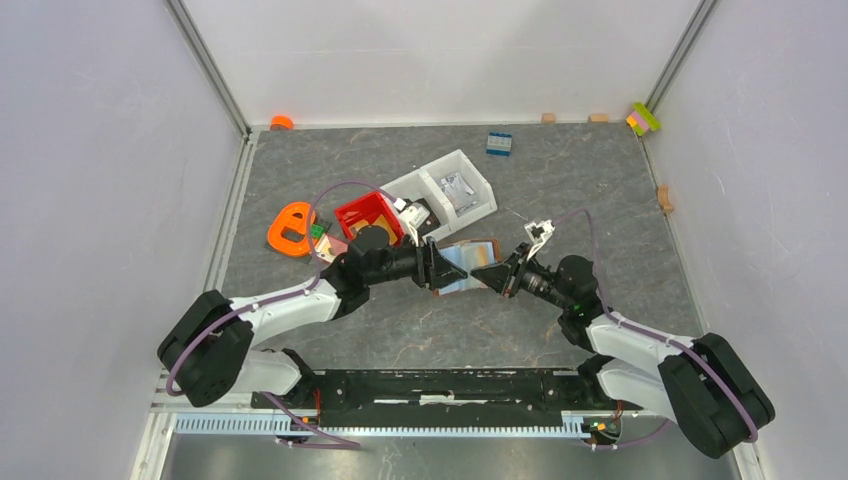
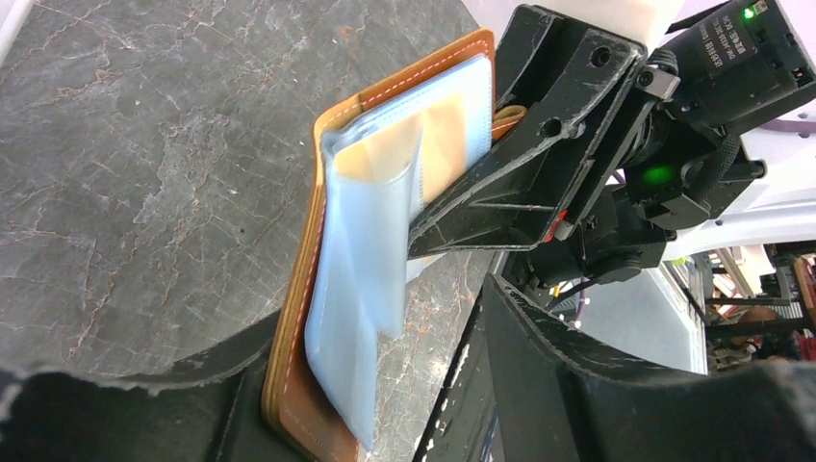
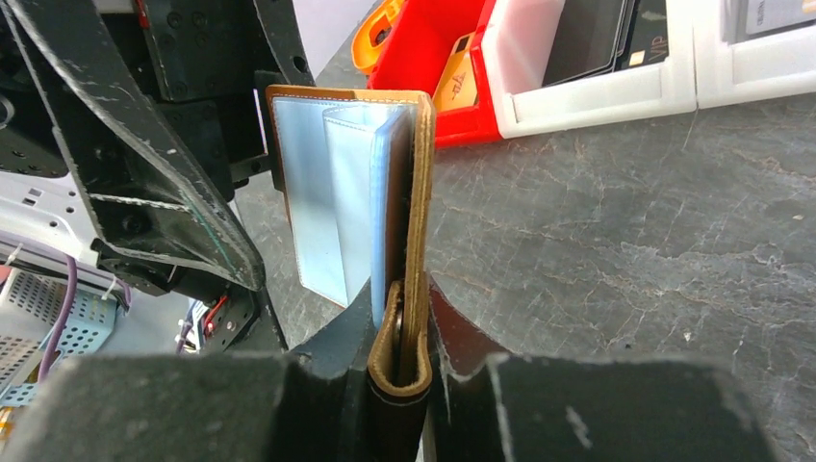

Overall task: Take the credit cards out of the card holder
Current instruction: Remove the credit card from the card holder.

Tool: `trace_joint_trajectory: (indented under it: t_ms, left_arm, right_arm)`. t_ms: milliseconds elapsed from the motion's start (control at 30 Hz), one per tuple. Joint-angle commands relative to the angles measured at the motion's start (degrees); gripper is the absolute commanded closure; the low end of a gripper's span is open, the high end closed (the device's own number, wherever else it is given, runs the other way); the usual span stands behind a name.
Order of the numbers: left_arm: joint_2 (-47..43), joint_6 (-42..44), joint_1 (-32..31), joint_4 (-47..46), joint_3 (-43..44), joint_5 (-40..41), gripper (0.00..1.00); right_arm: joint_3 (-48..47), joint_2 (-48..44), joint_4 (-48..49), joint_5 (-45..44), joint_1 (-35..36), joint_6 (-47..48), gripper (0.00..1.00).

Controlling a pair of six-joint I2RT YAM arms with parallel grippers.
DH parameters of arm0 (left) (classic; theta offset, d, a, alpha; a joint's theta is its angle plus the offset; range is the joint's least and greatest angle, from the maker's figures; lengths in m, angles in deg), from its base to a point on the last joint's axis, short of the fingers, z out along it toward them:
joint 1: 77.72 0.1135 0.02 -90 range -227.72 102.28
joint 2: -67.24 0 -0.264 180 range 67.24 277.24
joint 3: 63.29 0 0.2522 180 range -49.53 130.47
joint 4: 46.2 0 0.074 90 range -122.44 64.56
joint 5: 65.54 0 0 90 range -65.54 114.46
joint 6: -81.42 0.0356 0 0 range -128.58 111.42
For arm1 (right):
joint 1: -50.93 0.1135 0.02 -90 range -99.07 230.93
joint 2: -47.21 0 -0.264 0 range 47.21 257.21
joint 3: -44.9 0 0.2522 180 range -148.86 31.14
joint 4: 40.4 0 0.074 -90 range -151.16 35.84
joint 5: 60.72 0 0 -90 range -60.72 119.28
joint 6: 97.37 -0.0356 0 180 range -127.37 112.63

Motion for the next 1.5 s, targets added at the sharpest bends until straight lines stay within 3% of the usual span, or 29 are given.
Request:
trace_joint_trajectory:
  t_ms: [0, 233, 300, 400, 500, 767, 933, 1033, 1133, 1200, 1333, 1467]
  left_arm:
    - [-1.0, 2.1, -0.6, -0.9, 2.5, 1.4, 0.35]
    - [-0.1, 3.0, -1.1, 2.6, 3.9, 3.8, 0.39]
    - [-0.2, 3.1, -1.1, 3.9, 4.2, 5.2, 0.47]
    - [-0.8, 3.2, -1.0, 5.4, 4.2, 7.4, 0.69]
    - [-1.2, 3.2, -1.0, 6.5, 4.1, 9.3, 0.82]
    - [-1.6, 3.0, -1.0, 7.7, 4.5, 10.2, 0.87]
    - [-2.2, 2.8, -0.9, 7.0, 4.2, 9.2, 0.87]
    - [-2.9, 2.8, -0.9, 6.3, 3.7, 9.1, 0.80]
    - [-3.8, 3.0, -0.9, 8.5, 3.7, 12.2, 0.43]
    - [-4.2, 3.4, -0.9, 11.1, 4.0, 15.9, 0.29]
    - [-3.0, 3.7, -1.0, 11.1, 4.3, 14.9, 0.18]
    - [1.8, 3.2, -1.0, 10.5, 6.4, 10.2, 0.15]
  right_arm:
    - [-2.5, 1.1, 2.8, 0.5, 1.2, 0.3, 0.83]
    - [-3.3, 1.5, 3.0, 0.7, 3.5, 1.0, 0.85]
    - [-3.5, 1.5, 3.0, 0.9, 3.8, 1.2, 0.85]
    - [-4.1, 0.3, 1.3, 0.6, 3.8, 2.0, 0.82]
    - [-4.1, -1.9, -2.4, -2.2, 3.8, 3.6, 0.74]
    - [-4.2, -5.3, -7.3, -7.3, 3.7, 6.0, 0.67]
    - [-4.4, -5.7, -8.3, -8.1, 3.7, 6.3, 0.83]
    - [-4.7, -5.6, -9.1, -8.4, 3.7, 6.4, 0.93]
    - [-5.3, -6.4, -13.5, -12.6, 3.6, 7.1, 0.98]
    - [-5.7, -7.5, -16.5, -16.7, 3.6, 7.7, 1.00]
    - [-5.3, -8.6, -16.5, -17.3, 3.6, 8.2, 1.00]
    - [-5.2, -7.3, -12.9, -12.9, 3.6, 7.1, 1.00]
